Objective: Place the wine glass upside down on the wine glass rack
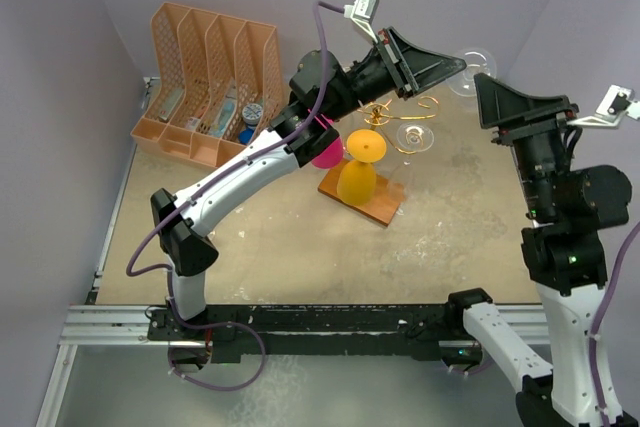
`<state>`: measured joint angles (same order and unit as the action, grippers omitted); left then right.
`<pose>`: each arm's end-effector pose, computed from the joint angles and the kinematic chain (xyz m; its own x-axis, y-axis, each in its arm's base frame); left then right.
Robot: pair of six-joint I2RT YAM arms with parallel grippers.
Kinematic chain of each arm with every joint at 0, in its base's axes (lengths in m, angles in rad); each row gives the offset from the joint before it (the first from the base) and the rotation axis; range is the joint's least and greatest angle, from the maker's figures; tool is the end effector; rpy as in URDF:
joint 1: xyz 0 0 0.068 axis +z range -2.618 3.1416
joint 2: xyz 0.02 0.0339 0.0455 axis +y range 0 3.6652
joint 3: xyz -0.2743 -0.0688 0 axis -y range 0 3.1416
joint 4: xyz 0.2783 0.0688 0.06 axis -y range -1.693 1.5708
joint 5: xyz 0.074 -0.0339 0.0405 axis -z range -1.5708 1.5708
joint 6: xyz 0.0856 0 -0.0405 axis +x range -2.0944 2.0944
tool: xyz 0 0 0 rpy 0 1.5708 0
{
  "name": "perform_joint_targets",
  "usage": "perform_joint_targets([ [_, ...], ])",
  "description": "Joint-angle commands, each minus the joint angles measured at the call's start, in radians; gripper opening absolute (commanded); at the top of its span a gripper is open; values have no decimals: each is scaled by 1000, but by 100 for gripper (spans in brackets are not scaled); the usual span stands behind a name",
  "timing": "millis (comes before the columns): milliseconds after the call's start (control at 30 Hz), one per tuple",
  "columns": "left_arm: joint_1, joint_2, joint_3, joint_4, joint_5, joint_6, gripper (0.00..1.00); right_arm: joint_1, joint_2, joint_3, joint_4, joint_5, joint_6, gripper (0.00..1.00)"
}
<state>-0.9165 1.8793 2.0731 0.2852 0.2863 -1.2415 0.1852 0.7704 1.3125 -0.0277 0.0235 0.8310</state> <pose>0.2872 -0.4141 0.5593 -0.7739 -0.4825 -0.4101 0.5609 -0.2216 -0.7977 0.1670 0.0292 0.5780 0.2049 0.7896 -0.5784 -0.4677 0.5980 0.6508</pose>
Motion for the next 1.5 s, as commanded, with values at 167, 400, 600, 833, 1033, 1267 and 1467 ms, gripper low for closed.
perform_joint_targets([
  [167, 4, -53, -4, 115, 16, -15, 0, 2, 21, 34, 100, -19, 83, 10],
  [400, 6, -79, -22, 54, 0, 37, 23, 2, 28, 26, 143, 15, 75, 0],
  [600, 33, -174, -142, -20, -59, 123, 45, 2, 64, 31, 234, 86, 44, 0],
  [833, 61, -359, -291, -220, -300, 383, 50, 2, 166, 21, 292, 98, 34, 0],
  [1033, 61, -565, -458, -325, -484, 541, 51, 2, 251, -14, 319, 33, -1, 0],
  [1267, 61, -771, -663, -468, -557, 610, 52, 2, 310, -71, 321, -58, -24, 0],
  [1467, 61, -915, -777, -585, -592, 611, 52, 2, 320, -142, 335, -132, -8, 0],
])
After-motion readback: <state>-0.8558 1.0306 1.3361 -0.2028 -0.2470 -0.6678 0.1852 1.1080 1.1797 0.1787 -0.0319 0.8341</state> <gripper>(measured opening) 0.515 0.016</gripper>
